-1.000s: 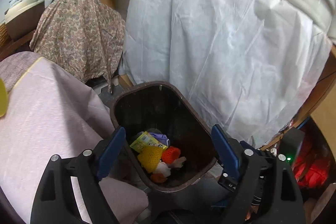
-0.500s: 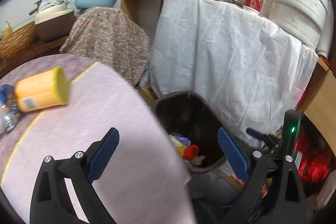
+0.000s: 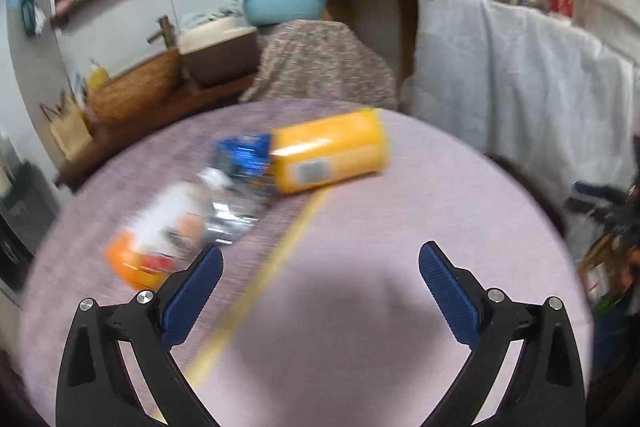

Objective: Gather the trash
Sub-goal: 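Grasp the white juice bottle with the left gripper while the right grasps the yellow can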

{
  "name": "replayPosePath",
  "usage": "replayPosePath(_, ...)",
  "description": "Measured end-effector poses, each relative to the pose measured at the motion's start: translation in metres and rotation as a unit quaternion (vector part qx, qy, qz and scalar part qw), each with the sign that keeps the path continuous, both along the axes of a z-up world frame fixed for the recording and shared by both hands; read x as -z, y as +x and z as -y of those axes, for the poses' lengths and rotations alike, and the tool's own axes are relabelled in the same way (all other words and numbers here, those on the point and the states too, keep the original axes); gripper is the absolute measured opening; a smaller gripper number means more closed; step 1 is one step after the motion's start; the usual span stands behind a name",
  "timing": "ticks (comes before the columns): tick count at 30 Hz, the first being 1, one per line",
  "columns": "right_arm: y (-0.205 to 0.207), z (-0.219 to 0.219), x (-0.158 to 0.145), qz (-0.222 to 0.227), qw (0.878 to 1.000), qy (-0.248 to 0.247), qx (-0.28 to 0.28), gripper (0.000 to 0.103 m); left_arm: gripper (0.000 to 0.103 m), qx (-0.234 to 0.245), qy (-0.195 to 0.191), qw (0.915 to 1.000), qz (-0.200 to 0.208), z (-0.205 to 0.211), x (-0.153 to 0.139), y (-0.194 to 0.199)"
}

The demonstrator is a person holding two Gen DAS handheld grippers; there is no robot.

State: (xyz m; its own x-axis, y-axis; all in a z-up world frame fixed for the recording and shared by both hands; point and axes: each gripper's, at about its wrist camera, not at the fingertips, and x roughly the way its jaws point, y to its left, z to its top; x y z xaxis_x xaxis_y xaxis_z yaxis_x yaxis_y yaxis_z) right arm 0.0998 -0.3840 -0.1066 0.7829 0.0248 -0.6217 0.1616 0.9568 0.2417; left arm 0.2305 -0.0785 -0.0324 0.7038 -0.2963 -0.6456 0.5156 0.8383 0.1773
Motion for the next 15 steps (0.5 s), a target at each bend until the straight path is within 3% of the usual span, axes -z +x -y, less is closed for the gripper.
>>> replayPosePath(3,0.006,-0.012,-0.007,0.001,1.0,0.001,-0.016,0.083,0.097,-0.004,0.06,0.9981,0.011,-0.031,-0.011,0.031)
replayPosePath(8,0.018,-0.03,-0.021,-0.001,0.999,-0.02,-0.039,0.083,0.096,0.03,0.136,0.9901,-0.021,-0.055,-0.01,0.075)
replayPosePath(12,0.03,-0.047,-0.031,-0.002,0.998,-0.033,-0.057,0.083,0.088,0.061,0.18,0.9805,-0.052,-0.06,0.007,0.095)
replayPosePath(15,0.04,-0.061,-0.037,-0.006,0.996,-0.046,-0.074,0.083,0.074,0.067,0.234,0.9671,-0.073,-0.055,0.029,0.109)
